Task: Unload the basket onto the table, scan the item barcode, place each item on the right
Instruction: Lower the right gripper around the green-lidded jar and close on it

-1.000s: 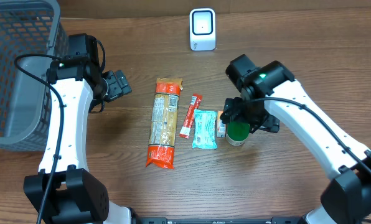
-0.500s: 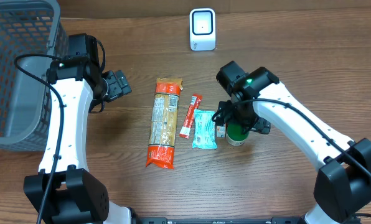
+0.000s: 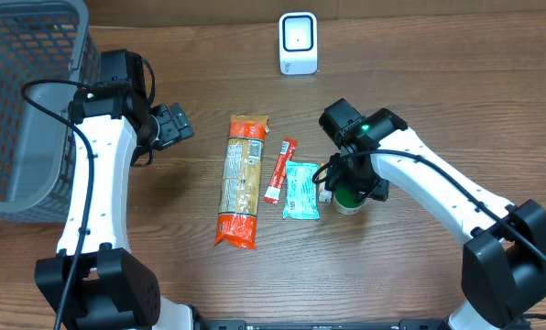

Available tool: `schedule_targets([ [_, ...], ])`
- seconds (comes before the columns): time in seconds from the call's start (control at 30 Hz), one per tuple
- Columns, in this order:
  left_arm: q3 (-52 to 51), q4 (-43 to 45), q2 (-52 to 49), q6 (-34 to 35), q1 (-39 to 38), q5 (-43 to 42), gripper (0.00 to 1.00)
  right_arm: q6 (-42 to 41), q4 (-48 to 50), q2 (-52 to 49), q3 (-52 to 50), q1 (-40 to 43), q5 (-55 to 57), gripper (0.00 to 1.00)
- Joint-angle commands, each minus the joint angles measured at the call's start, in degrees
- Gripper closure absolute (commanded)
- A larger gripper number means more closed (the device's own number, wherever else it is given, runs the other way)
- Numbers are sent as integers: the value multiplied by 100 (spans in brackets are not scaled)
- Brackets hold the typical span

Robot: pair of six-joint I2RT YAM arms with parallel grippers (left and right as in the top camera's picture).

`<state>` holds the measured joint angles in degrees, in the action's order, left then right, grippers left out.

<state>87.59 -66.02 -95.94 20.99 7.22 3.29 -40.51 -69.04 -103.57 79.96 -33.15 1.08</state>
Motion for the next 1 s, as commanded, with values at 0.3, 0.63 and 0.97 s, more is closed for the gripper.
schedule_targets([
  [0.3, 92, 4, 83, -66, -13, 50, 0, -20, 116, 2, -212, -28, 81, 22],
  [0.63, 92, 4, 83, -63, -11, 52, 0, 4, 251, 2, -308, -28, 103, 33],
  [0.97, 92, 4, 83, -63, -11, 52, 0, 50, 708, 2, -308, -22, 992, 44],
])
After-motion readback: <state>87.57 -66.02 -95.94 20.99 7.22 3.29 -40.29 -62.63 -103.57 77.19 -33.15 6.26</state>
